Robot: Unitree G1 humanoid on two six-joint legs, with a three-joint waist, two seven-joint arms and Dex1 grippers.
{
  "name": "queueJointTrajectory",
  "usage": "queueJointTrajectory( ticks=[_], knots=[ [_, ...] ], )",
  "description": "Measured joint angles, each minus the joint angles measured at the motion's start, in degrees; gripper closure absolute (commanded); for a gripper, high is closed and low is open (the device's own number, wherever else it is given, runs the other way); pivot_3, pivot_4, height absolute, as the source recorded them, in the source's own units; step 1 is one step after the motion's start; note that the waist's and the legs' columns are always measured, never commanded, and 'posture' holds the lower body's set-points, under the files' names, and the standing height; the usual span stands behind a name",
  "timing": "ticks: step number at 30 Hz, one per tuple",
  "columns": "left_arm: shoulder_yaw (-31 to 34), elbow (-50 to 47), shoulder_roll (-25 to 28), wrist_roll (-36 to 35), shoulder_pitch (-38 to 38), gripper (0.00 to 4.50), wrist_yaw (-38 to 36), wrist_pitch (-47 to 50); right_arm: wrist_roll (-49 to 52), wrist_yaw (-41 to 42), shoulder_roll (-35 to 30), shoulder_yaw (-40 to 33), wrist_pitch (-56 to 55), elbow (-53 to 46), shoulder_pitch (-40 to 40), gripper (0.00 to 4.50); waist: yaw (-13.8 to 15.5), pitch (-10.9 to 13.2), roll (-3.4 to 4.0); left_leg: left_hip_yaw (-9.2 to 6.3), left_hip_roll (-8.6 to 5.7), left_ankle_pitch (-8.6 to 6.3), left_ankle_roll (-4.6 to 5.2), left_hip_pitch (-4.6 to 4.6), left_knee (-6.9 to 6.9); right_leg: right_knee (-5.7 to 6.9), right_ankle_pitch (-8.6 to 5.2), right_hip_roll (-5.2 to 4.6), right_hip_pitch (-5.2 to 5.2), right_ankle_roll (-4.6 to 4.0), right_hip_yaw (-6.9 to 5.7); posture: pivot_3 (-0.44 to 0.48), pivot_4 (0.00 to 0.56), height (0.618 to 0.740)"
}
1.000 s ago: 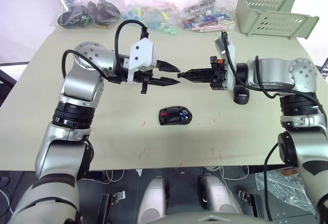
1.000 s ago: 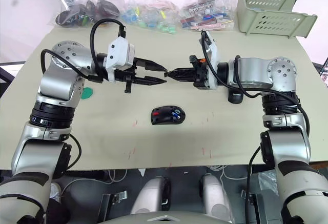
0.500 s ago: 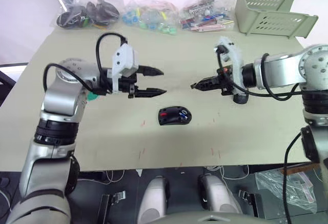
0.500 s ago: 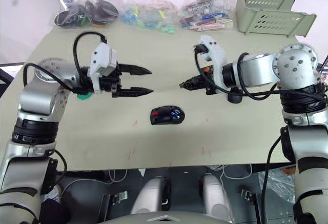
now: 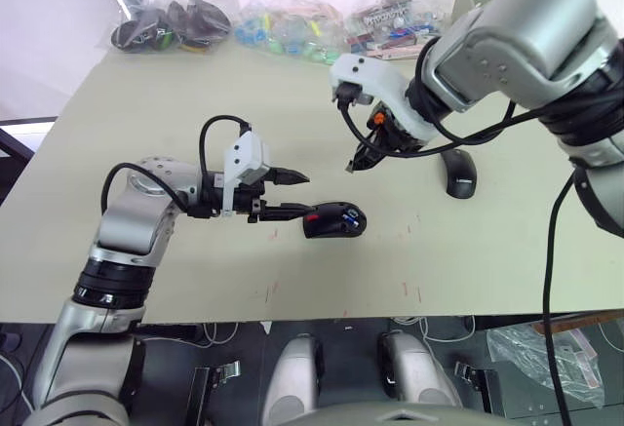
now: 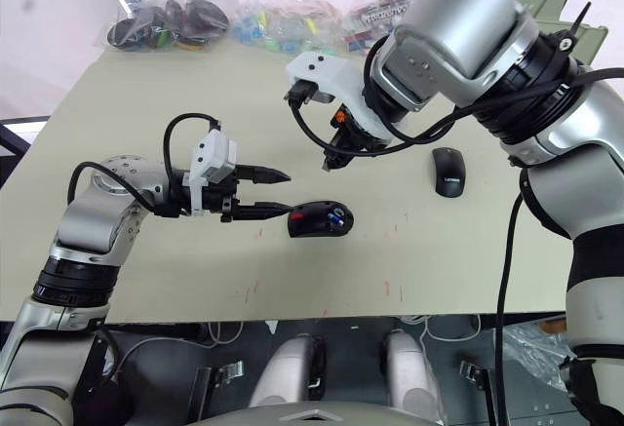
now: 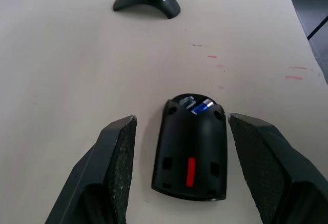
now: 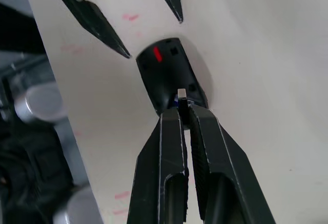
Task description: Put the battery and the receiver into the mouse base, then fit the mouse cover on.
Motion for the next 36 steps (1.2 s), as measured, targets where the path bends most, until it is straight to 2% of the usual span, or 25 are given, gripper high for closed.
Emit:
queueJointTrajectory(
  ticks=[1,2,3,4,7,11,14,25,36],
  knots=[
    [0.0,-0.1,0.0,0.0,0.1,0.94,0.0,0.0,-0.2,0.4,0.0,0.2,-0.1,0.1,0.0,4.5,0.0,0.0,0.0,0.0,0.0,0.0,0.0,0.0,0.0,0.01,0.0,-0.01,0.0,0.0,0.0,0.0,0.15,0.74],
    [-0.1,-0.1,0.1,0.0,0.3,0.68,-0.1,0.0,-0.7,0.9,0.1,0.6,-0.1,0.2,0.0,4.5,0.0,0.0,0.0,0.01,0.0,0.0,0.0,0.0,0.0,0.01,0.0,-0.01,0.0,0.0,0.0,0.0,0.15,0.74],
    [-0.5,-0.4,0.1,0.3,1.5,0.23,-0.3,-0.4,-3.3,4.4,1.4,2.9,-0.2,1.9,0.0,4.5,0.0,0.0,0.0,0.0,-0.01,0.0,0.0,0.02,0.03,0.06,0.01,-0.01,0.0,0.0,0.01,0.0,0.15,0.74],
    [-0.6,-0.4,0.0,0.5,1.6,0.11,-0.2,-0.6,-3.7,5.1,2.0,3.2,-0.2,2.5,-0.1,4.5,-0.1,0.0,0.01,0.01,-0.01,0.0,0.0,0.02,0.03,0.08,0.01,-0.01,-0.01,0.0,0.01,0.0,0.15,0.74],
    [-2.0,-0.3,-1.1,0.8,2.0,0.11,-0.1,-1.1,-6.8,8.6,5.8,4.2,-0.3,6.4,-1.5,4.5,-0.1,0.0,0.01,-0.03,0.0,0.0,0.0,0.05,0.03,0.17,0.01,0.04,-0.02,0.0,0.0,0.0,0.15,0.74],
    [-3.0,1.1,-2.5,1.1,1.9,0.11,-0.6,-2.0,-9.2,10.6,7.3,4.5,-0.1,8.6,-2.1,4.5,-0.1,0.0,0.0,-0.04,0.0,0.01,-0.01,0.04,0.04,0.18,0.01,0.03,-0.01,-0.01,-0.03,0.0,0.15,0.74],
    [-5.3,5.5,-4.6,3.5,0.4,0.11,-1.0,-5.4,-11.3,11.7,9.3,4.5,0.6,9.8,-1.9,4.5,0.0,0.0,0.0,-0.03,-0.01,0.01,-0.01,0.03,0.08,0.18,0.01,0.02,-0.01,-0.01,-0.03,0.0,0.15,0.74],
    [-8.6,12.7,-8.5,8.9,-5.1,0.11,-1.7,-11.0,-13.6,13.6,7.8,4.4,4.2,8.5,-0.2,4.5,0.0,0.0,0.0,-0.05,-0.02,0.01,-0.01,0.03,0.12,0.23,0.01,0.02,0.0,-0.01,-0.04,0.0,0.15,0.74],
    [-11.1,15.8,-10.3,12.6,-5.8,0.11,-2.1,-14.4,-13.7,13.8,6.7,2.8,6.7,6.6,1.3,4.5,-0.1,0.0,0.0,-0.07,-0.02,0.01,-0.01,0.04,0.3,0.5,0.01,0.03,-0.02,-0.01,-0.04,0.0,0.15,0.74]
  ],
)
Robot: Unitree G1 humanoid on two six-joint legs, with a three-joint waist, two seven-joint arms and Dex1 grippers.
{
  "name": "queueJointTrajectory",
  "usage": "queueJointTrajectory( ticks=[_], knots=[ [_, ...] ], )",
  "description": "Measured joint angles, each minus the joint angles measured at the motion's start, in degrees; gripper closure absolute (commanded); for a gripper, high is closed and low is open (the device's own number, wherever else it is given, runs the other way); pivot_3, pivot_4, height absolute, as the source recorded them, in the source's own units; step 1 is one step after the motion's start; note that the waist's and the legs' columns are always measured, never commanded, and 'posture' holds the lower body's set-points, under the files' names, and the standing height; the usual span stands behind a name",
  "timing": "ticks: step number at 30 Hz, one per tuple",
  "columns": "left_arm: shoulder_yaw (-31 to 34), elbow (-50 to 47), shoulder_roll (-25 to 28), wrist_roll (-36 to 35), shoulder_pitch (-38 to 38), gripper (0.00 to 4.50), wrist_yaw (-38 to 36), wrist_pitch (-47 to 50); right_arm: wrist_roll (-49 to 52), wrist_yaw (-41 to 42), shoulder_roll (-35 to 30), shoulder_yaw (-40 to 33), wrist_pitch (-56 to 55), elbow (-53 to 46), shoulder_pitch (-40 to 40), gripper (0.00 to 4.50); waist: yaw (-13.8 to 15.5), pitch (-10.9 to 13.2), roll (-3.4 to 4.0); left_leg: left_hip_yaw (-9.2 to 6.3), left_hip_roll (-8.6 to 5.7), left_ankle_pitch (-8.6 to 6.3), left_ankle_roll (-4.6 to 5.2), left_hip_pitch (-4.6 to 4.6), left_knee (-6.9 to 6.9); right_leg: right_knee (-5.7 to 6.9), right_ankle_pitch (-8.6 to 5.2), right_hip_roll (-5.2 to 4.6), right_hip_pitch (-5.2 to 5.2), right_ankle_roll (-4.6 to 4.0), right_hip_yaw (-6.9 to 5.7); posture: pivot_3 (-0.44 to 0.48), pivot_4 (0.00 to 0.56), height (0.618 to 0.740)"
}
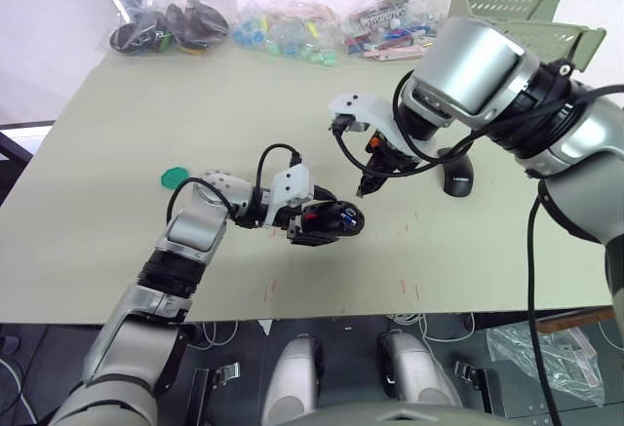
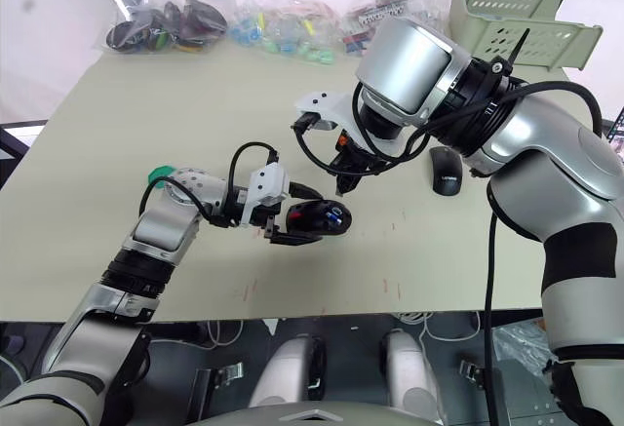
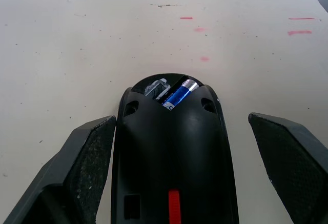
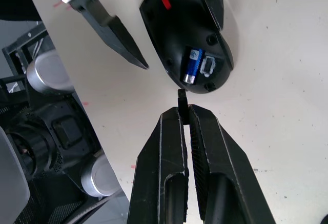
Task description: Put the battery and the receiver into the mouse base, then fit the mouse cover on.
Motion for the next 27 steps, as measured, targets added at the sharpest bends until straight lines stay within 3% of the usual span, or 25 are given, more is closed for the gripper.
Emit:
queueJointTrajectory(
  ticks=[6,9,11,27],
  knots=[
    [-0.6,3.9,-1.1,1.8,-0.8,0.11,0.1,-2.2,0.0,-0.6,0.0,-0.4,1.1,-0.9,0.1,4.5,0.0,0.0,0.0,0.0,0.0,0.0,0.0,-0.01,0.24,0.18,0.0,0.0,0.0,0.0,0.0,0.0,0.15,0.74],
    [-0.6,4.9,-1.7,2.3,-0.9,0.75,0.2,-3.0,0.0,-1.0,0.0,-0.5,1.2,-0.9,0.1,4.5,0.0,0.0,0.0,-0.02,0.0,0.0,0.0,-0.01,0.37,0.32,0.0,0.0,0.0,0.0,0.0,0.0,0.15,0.74],
    [-0.5,5.5,-2.0,2.4,-1.3,1.54,0.3,-3.1,0.0,-1.0,0.2,-0.6,1.2,-0.9,0.1,4.5,0.0,0.0,0.0,-0.02,0.0,0.0,0.0,-0.01,0.4,0.35,0.0,0.0,0.0,0.0,0.0,0.0,0.15,0.74],
    [-0.5,5.5,-2.3,2.7,-1.3,1.57,0.6,-3.5,-3.3,-3.8,6.7,-1.7,-1.8,6.4,3.7,4.5,0.0,0.0,0.0,-0.03,0.0,0.0,0.0,-0.01,0.43,0.37,0.0,0.01,0.0,0.0,0.0,0.0,0.15,0.74]
  ],
)
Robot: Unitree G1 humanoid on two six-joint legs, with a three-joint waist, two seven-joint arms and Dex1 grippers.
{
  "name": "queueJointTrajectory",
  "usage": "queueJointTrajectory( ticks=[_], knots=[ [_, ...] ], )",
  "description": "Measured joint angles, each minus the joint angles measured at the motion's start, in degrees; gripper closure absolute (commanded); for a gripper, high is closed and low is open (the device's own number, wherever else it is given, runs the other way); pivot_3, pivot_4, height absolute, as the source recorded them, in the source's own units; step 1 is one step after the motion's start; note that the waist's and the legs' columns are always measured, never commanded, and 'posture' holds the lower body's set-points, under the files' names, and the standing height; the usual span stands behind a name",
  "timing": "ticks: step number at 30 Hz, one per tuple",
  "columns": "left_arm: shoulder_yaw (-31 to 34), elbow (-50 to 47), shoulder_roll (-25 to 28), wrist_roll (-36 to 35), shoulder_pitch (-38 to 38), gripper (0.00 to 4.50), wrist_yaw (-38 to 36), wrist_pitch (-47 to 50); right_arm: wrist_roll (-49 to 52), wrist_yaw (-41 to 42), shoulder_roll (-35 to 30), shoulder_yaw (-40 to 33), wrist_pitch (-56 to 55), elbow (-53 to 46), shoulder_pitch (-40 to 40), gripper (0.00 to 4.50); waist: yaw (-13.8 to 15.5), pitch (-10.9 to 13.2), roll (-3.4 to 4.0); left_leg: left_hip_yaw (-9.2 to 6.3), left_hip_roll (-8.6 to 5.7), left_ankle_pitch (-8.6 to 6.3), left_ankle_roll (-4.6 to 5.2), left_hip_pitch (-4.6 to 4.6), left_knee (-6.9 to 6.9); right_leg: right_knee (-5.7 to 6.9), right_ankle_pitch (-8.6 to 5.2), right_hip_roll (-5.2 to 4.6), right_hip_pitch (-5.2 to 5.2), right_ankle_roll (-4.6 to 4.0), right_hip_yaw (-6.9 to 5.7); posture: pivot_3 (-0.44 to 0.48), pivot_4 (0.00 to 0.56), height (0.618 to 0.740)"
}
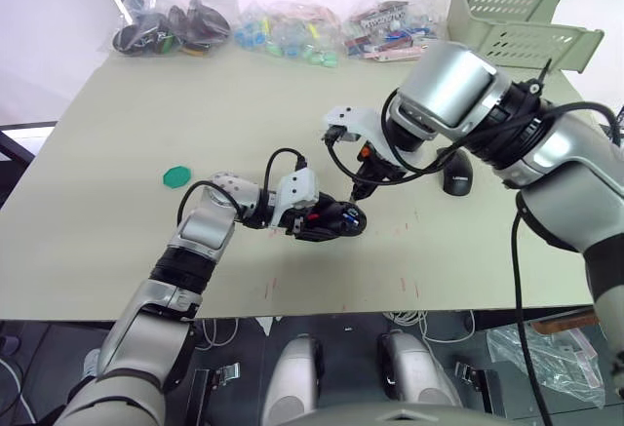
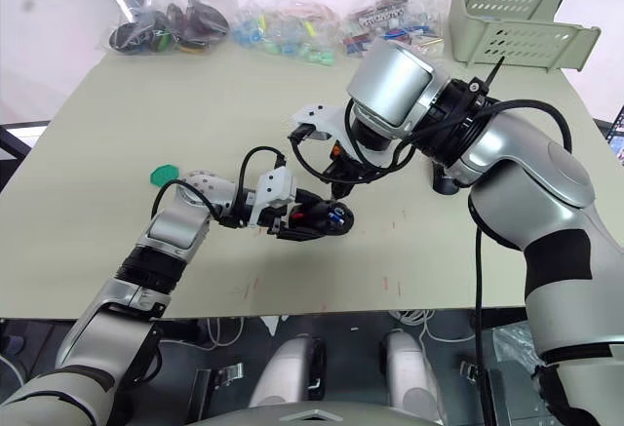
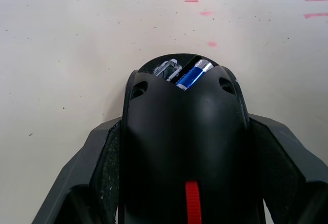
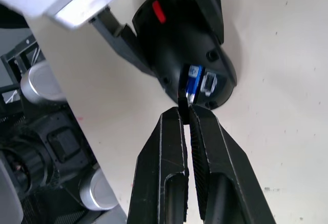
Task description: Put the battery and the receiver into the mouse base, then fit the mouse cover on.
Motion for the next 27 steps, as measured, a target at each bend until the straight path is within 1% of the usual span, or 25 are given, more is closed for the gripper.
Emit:
queueJointTrajectory(
  ticks=[10,13,27],
  knots=[
    [0.0,0.0,-0.1,0.2,0.0,1.57,0.5,-0.2,-2.9,-0.2,2.2,0.0,-1.7,3.3,1.8,4.5,0.0,0.0,0.0,-0.01,0.0,0.0,0.0,0.0,0.0,0.0,0.0,0.0,0.0,0.0,0.0,0.0,0.15,0.74],
    [0.0,0.0,-0.2,0.2,0.1,1.57,0.5,-0.6,-3.6,-0.5,3.2,0.0,-2.2,4.1,3.4,4.5,0.0,0.0,0.0,-0.01,0.0,0.0,0.0,0.0,0.0,0.01,0.0,0.0,0.0,0.0,0.0,0.0,0.15,0.74],
    [0.0,0.0,-0.3,0.2,0.1,1.57,0.7,-0.6,-6.7,-0.7,4.3,0.0,-3.3,7.2,5.0,4.5,0.0,0.0,0.0,-0.01,-0.01,0.0,0.0,0.0,0.0,-0.01,0.0,0.0,0.01,0.0,0.0,0.0,0.15,0.74]
  ],
)
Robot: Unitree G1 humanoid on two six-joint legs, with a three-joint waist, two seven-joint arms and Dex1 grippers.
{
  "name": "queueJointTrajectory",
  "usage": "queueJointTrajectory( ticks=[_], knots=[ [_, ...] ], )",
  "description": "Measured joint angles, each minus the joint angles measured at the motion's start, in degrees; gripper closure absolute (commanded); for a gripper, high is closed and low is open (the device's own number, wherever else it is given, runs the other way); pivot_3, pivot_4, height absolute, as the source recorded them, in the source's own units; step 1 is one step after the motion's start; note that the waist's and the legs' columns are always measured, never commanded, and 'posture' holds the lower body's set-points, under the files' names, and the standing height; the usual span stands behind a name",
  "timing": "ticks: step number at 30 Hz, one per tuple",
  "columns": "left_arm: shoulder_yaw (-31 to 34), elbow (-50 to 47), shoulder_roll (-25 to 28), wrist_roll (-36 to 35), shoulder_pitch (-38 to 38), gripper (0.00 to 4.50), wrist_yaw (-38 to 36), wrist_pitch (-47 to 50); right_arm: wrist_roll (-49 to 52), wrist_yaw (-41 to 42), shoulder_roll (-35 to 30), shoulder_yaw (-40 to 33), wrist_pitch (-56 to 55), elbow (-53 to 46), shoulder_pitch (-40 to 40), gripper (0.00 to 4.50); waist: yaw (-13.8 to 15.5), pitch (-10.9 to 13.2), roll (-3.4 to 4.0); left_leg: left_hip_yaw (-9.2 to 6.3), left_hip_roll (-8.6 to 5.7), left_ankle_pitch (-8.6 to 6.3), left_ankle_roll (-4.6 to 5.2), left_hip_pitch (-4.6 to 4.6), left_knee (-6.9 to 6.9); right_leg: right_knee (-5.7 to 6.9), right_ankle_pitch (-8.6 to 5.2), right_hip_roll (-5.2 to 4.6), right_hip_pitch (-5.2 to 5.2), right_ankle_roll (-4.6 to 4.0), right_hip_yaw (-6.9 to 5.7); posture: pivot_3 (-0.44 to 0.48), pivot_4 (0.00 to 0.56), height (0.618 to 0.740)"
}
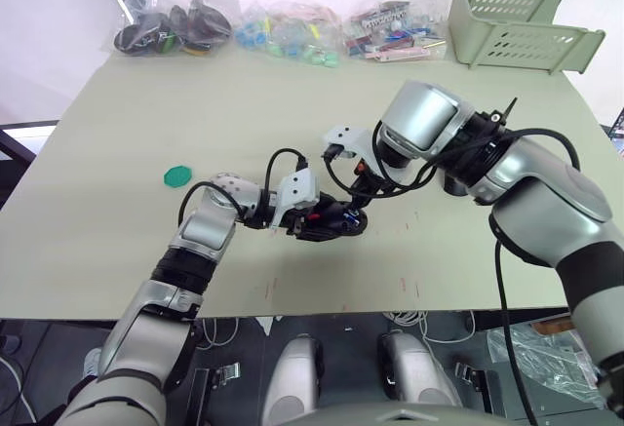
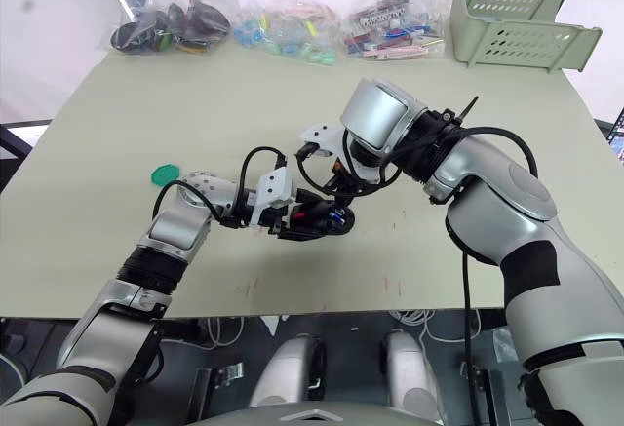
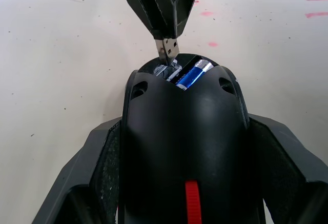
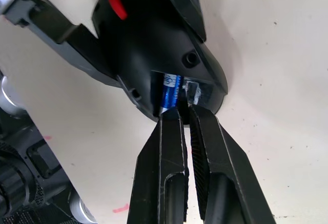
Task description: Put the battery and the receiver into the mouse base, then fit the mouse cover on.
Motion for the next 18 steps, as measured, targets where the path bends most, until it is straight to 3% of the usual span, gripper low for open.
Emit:
queueJointTrajectory(
  ticks=[18],
  knots=[
    [0.0,-1.6,0.0,0.0,0.4,1.57,0.9,1.3,-2.6,-0.1,1.7,-0.6,-1.6,2.7,1.3,4.5,-0.1,0.0,0.0,0.0,0.0,0.0,0.0,0.0,-0.01,0.0,0.0,0.0,0.0,0.0,0.0,0.0,0.15,0.74]
  ],
)
